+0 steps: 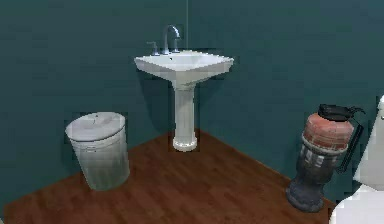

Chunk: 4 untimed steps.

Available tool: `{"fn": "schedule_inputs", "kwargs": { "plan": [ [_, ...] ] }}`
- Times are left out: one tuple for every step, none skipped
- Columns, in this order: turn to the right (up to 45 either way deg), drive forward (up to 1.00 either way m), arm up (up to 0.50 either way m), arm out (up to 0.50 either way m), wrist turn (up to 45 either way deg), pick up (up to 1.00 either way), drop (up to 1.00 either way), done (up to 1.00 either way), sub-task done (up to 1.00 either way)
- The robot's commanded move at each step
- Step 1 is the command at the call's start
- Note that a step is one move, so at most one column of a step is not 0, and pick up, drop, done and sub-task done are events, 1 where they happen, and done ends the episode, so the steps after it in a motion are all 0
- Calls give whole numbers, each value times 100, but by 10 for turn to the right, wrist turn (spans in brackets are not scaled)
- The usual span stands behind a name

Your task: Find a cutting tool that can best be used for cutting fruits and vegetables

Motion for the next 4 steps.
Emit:
{"fn": "schedule_inputs", "kwargs": {
  "plan": [
    [150,0,0,0,0,0,0,0,0],
    [0,15,0,0,0,0,0,0,0],
    [-450,0,0,0,0,0,0,0,0],
    [-450,0,0,0,0,0,0,0,0]
  ]
}}
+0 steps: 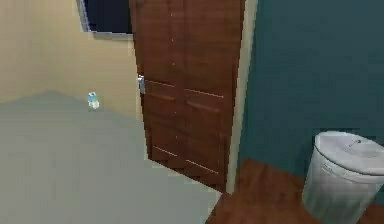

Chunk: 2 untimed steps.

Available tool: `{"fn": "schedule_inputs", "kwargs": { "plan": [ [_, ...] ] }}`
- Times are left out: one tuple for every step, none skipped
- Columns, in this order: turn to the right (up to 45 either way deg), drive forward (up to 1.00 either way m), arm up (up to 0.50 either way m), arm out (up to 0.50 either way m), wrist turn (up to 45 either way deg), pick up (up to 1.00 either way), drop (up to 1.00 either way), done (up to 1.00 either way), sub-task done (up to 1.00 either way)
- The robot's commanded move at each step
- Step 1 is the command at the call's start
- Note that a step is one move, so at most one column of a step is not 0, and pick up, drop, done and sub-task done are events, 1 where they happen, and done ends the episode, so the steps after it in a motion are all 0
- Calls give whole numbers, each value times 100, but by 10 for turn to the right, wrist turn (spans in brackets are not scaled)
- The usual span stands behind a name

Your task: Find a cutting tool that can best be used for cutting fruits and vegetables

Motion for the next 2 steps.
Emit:
{"fn": "schedule_inputs", "kwargs": {
  "plan": [
    [-420,0,0,0,0,0,0,0,0],
    [-30,0,0,0,0,0,0,0,0]
  ]
}}
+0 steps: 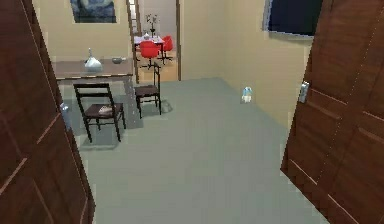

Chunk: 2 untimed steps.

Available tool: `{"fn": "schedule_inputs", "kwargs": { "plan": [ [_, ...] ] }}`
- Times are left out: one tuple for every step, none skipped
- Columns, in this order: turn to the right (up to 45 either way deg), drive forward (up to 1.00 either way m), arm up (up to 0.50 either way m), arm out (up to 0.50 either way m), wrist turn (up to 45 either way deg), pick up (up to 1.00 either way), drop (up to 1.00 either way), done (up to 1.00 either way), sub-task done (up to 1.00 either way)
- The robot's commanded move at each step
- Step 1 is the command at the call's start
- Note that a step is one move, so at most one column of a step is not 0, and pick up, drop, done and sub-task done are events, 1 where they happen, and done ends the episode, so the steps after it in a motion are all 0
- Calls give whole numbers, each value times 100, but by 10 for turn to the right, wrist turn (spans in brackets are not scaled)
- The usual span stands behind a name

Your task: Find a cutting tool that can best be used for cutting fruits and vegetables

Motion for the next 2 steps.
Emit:
{"fn": "schedule_inputs", "kwargs": {
  "plan": [
    [0,100,0,0,0,0,0,0,0],
    [30,0,0,0,0,0,0,0,0]
  ]
}}
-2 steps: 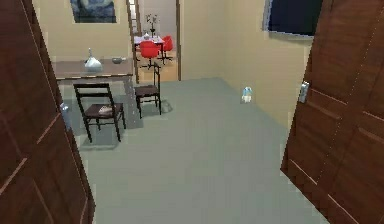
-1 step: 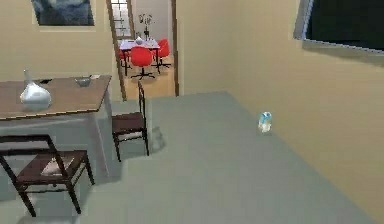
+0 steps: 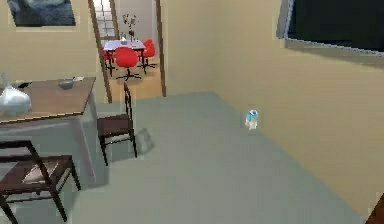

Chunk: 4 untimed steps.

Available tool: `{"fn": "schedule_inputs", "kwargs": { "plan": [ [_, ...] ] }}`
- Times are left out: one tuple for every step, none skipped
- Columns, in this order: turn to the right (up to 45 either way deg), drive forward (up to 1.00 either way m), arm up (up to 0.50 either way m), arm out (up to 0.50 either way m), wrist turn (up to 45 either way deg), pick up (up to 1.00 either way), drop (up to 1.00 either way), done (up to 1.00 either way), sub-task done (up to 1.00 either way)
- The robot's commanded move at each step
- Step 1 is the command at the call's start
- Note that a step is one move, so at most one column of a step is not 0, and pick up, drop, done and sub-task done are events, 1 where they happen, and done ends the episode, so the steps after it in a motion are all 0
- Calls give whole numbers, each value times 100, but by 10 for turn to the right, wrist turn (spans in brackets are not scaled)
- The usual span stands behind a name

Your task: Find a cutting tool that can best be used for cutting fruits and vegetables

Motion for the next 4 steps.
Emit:
{"fn": "schedule_inputs", "kwargs": {
  "plan": [
    [0,100,0,0,0,0,0,0,0],
    [0,75,0,0,0,0,0,0,0],
    [-120,0,0,0,0,0,0,0,0],
    [0,5,0,0,0,0,0,0,0]
  ]
}}
